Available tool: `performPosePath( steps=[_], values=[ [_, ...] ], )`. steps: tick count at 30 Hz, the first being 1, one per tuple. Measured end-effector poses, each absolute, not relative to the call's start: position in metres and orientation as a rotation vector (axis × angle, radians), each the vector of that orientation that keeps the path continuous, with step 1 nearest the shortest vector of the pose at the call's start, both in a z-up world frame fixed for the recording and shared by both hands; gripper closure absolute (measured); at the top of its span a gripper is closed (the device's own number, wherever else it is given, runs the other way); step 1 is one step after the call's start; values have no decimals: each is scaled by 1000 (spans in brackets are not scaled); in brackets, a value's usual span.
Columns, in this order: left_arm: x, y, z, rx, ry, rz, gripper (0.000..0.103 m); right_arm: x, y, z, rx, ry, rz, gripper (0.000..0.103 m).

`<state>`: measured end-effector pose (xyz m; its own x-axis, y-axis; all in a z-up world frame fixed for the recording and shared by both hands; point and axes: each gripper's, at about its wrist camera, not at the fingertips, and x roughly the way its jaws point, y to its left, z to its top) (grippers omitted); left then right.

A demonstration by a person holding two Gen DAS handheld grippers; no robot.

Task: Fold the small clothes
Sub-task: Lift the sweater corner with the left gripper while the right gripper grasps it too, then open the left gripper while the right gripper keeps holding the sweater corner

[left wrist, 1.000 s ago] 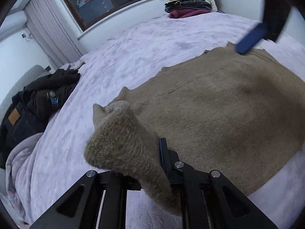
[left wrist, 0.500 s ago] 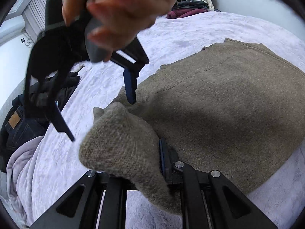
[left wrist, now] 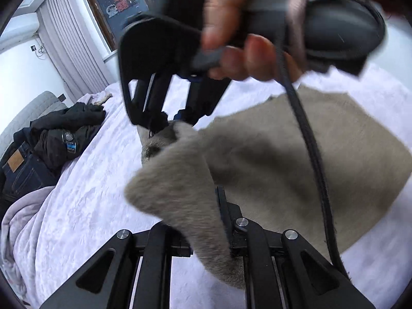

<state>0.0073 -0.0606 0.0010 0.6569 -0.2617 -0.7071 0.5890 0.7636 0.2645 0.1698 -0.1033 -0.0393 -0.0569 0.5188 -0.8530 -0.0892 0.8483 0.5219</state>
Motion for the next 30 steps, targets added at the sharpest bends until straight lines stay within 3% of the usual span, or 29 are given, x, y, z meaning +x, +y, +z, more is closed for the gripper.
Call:
performPosePath(
  steps=[7, 12, 16, 21, 28, 30],
  values=[
    [-26, -115, 45, 507, 601, -641, 90, 105, -203, 28, 543, 1257, 494, 88],
    [-60, -167, 49, 554, 557, -763, 90, 57, -282, 49, 620, 1119, 432, 88],
    [-84, -202, 32, 625, 567, -846, 90, 11, -350, 37, 701, 1080, 326, 88],
    [-116, -234, -11, 739, 634, -924, 90, -39, -406, -24, 792, 1133, 177, 88],
    [-136, -245, -23, 768, 664, -919, 89, -57, -423, -78, 904, 1136, 109, 86],
    [-139, -244, -19, 764, 686, -920, 74, -55, -422, -75, 901, 1147, 110, 81]
  ],
)
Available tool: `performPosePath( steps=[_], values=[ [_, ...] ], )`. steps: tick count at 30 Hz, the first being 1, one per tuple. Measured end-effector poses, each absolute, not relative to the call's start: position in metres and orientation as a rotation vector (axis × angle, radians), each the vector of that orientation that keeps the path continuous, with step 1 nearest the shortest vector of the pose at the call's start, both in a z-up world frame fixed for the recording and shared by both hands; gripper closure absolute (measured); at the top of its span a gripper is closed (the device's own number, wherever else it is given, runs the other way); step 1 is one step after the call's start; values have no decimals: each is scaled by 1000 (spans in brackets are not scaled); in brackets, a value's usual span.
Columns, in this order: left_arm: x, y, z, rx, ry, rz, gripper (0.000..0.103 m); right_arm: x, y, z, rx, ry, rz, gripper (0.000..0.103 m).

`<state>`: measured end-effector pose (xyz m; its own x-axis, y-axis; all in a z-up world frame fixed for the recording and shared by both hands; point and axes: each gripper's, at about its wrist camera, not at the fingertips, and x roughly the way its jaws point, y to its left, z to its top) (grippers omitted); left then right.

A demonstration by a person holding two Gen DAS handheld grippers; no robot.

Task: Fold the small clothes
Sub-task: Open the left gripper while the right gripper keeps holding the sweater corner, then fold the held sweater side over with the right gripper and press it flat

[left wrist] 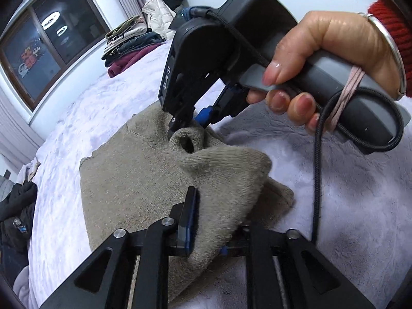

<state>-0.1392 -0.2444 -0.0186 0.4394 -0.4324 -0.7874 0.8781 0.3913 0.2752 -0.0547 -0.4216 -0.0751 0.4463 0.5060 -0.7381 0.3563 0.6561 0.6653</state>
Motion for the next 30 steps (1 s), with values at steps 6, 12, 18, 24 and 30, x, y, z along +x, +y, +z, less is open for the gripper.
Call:
performPosePath(
  steps=[6, 12, 18, 24, 30],
  values=[
    [-116, -218, 1, 694, 710, -901, 16, -78, -421, -40, 844, 1136, 31, 55],
    [-90, -189, 13, 594, 847, -877, 15, -119, -398, -9, 897, 1094, 97, 54],
    [-64, -163, 13, 522, 971, -844, 15, -122, -354, -22, 819, 1208, 146, 61],
    [-33, -135, 3, 377, 1128, -691, 15, -131, -352, -15, 768, 1195, 70, 95],
    [-7, -120, -13, 293, 1186, -578, 15, -170, -366, -62, 828, 1288, -64, 96]
  ],
)
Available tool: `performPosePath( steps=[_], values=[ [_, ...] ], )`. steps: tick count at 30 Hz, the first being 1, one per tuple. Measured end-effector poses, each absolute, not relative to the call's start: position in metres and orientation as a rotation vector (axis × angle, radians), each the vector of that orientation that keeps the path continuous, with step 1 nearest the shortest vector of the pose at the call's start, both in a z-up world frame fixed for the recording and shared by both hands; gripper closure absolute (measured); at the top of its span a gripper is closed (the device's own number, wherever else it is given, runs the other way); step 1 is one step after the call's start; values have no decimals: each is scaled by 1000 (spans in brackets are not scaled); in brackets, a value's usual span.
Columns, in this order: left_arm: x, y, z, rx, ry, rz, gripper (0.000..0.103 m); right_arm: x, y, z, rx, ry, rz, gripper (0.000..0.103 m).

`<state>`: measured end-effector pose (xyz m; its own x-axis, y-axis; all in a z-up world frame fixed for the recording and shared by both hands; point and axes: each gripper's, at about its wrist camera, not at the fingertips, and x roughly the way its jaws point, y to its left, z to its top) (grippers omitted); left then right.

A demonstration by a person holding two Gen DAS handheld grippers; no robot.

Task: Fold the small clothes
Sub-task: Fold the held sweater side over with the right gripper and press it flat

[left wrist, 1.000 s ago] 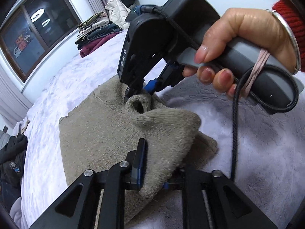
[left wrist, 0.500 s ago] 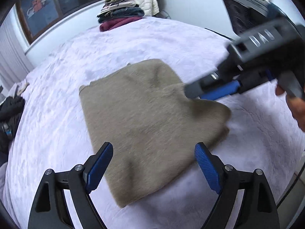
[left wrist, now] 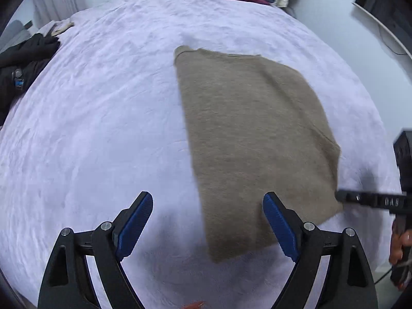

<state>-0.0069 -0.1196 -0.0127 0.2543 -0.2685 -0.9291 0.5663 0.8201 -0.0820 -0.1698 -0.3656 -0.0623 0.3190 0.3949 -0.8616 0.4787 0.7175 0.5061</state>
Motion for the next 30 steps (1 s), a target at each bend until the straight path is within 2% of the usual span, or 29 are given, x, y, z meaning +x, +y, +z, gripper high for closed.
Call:
performPosePath(
  steps=[2, 6, 7, 8, 10, 14, 15, 17, 18, 19, 22, 24, 30],
  values=[
    [-7, -115, -14, 302, 1171, -564, 15, -183, -370, -74, 876, 1299, -103, 96],
    [0, -110, -12, 287, 1158, -560, 15, -201, -393, -51, 981, 1129, -159, 90],
    [1, -110, -11, 283, 1156, -558, 15, -197, -400, -42, 971, 1089, -161, 79],
    [3, -110, -12, 281, 1159, -557, 15, -191, -406, -37, 973, 1060, -152, 60],
    [7, -114, -13, 276, 1173, -554, 15, -168, -420, -30, 994, 1008, -126, 41],
    [8, -119, -16, 292, 1181, -537, 15, -113, -433, -43, 1025, 982, -69, 42],
    [8, -119, -16, 301, 1181, -531, 15, -102, -433, -52, 1056, 1003, -64, 45],
    [8, -118, -17, 310, 1190, -521, 14, -82, -433, -68, 1119, 1037, -8, 89],
    [9, -117, -18, 315, 1194, -512, 13, -75, -429, -66, 1067, 1065, -16, 95],
    [10, -116, -20, 319, 1198, -501, 0, -73, -425, -61, 1007, 1074, -30, 96],
    [13, -114, -27, 309, 1207, -489, 0, -72, -423, -75, 895, 1148, -79, 96],
    [14, -114, -30, 301, 1216, -482, 0, -75, -428, -87, 960, 1148, -83, 95],
    [14, -111, -27, 318, 1199, -488, 0, -104, -416, -44, 938, 1072, -141, 88]
  ],
)
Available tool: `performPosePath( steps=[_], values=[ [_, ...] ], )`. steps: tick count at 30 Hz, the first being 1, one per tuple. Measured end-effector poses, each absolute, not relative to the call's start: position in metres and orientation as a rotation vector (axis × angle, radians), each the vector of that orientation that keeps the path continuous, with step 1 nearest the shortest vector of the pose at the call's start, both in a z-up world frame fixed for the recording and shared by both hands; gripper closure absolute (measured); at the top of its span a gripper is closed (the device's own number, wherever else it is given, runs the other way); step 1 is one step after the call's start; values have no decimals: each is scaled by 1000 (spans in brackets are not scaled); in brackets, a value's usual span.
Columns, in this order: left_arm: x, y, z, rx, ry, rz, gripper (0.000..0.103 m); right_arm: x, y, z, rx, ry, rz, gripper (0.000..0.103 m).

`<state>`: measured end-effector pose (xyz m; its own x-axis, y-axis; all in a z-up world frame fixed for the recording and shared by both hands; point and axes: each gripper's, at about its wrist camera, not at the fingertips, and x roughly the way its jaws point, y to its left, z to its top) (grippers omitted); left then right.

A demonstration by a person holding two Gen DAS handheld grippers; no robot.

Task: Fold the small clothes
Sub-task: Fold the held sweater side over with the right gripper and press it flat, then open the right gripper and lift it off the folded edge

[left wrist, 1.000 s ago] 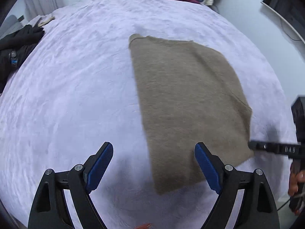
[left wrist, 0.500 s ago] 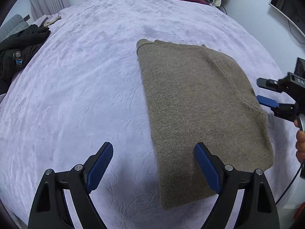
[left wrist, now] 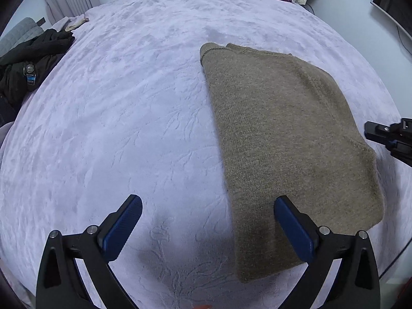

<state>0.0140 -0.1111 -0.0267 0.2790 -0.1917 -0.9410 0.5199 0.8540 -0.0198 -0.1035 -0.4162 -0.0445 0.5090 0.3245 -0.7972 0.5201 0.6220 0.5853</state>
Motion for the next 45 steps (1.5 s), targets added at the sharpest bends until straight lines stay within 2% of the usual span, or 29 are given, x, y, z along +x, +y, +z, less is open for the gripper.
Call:
performPosePath(
  steps=[6, 10, 13, 19, 20, 22, 25, 33, 36, 37, 40, 45],
  values=[
    [15, -113, -24, 326, 1194, -477, 0, -113, -363, 3, 776, 1069, 4, 88],
    [13, -116, -28, 342, 1206, -476, 0, -117, -346, -19, 658, 1181, -60, 91],
    [10, -115, -30, 346, 1211, -477, 0, -129, -357, -56, 774, 1206, -92, 98],
    [9, -111, -32, 339, 1225, -484, 0, -153, -367, -58, 899, 1136, -125, 99],
    [9, -111, -32, 339, 1227, -481, 0, -155, -369, -57, 889, 1141, -143, 92],
    [9, -110, -32, 335, 1236, -482, 0, -164, -374, -57, 862, 1178, -206, 89],
    [9, -109, -34, 332, 1249, -484, 0, -181, -381, -59, 956, 1167, -198, 89],
    [9, -110, -36, 344, 1267, -483, 0, -198, -377, -57, 981, 1181, -203, 89],
    [9, -111, -37, 342, 1278, -487, 0, -197, -376, -58, 994, 1178, -214, 84],
    [9, -111, -38, 340, 1284, -488, 0, -196, -375, -58, 993, 1179, -216, 80],
    [10, -111, -41, 336, 1297, -487, 0, -196, -375, -57, 994, 1177, -199, 58],
    [13, -112, -45, 335, 1317, -496, 0, -190, -374, -55, 957, 1190, -191, 56]
  ],
)
